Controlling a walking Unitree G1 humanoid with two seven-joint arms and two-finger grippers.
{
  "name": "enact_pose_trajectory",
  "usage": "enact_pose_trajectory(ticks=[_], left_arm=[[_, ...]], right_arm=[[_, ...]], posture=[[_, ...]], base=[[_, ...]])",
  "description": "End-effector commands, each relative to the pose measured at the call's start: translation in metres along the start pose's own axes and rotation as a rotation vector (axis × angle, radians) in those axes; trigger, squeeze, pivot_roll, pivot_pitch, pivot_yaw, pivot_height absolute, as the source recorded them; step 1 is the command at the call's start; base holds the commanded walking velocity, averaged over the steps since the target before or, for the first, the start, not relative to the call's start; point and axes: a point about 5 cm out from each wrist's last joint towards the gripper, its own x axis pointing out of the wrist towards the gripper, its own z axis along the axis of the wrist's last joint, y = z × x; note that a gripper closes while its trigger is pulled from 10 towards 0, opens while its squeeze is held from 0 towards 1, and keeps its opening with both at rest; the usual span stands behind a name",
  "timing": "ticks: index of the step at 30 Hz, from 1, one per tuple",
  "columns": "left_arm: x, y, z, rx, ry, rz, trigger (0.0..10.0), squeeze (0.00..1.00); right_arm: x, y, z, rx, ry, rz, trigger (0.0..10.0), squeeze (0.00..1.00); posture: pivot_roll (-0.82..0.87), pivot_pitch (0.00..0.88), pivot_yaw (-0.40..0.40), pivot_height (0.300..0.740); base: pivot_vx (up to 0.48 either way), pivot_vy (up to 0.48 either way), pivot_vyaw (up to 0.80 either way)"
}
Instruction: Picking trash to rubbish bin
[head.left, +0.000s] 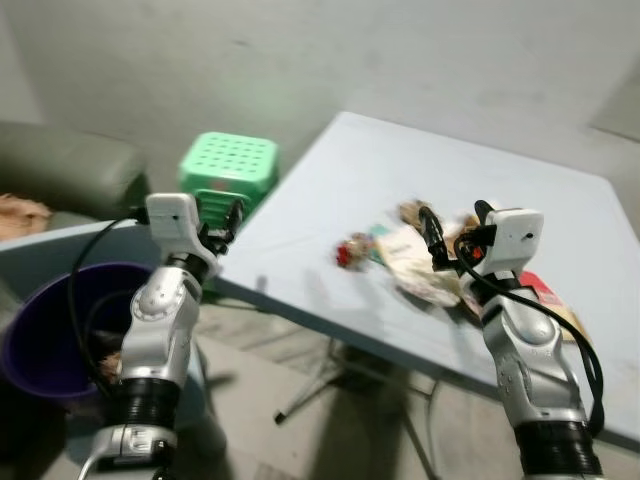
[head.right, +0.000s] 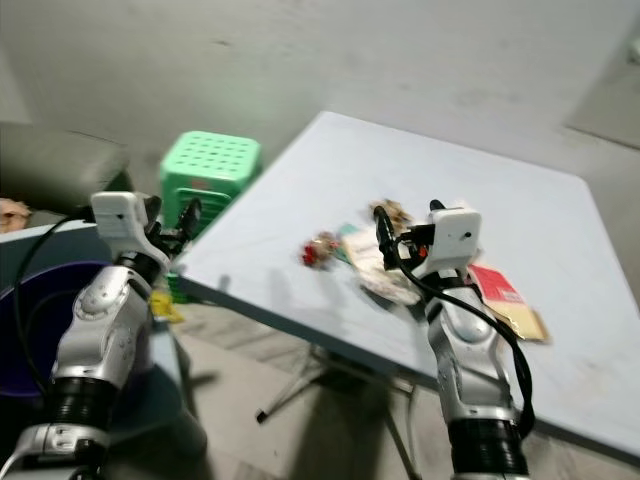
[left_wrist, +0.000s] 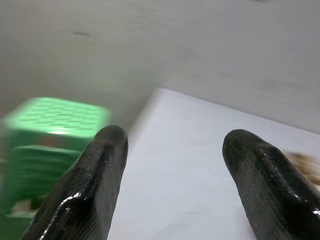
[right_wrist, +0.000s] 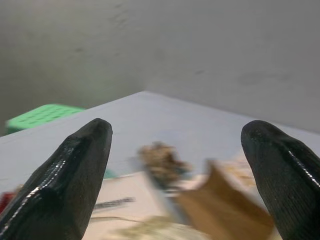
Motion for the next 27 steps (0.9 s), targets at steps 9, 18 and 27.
enact_pose_trajectory(ticks=[9, 18, 27], left_arm=[[-0.004, -0.009, 0.001, 0.046, 0.030, -0.073, 10.0, 0.00], [-0.011, -0.017, -0.005, 0.078, 0.086, -0.170, 10.0, 0.00], [-0.012, -0.011, -0.005, 0.139, 0.111, -0.192, 10.0, 0.00]], right_arm=[[0.001, -0.003, 0.005, -0.002, -0.009, 0.009, 10.0, 0.00], [-0.001, -0.002, 0.005, 0.000, 0.011, 0.047, 10.0, 0.00], [-0.005, 0.000, 0.007, -0.005, 0.029, 0.127, 10.0, 0.00]], posture=[[0.02, 0.000, -0.108, 0.740], [0.01, 0.000, -0.107, 0.740], [0.00, 0.000, -0.104, 0.740]], base=[[0.000, 0.000, -0.43], [0.000, 0.000, 0.00], [0.000, 0.000, 0.00]])
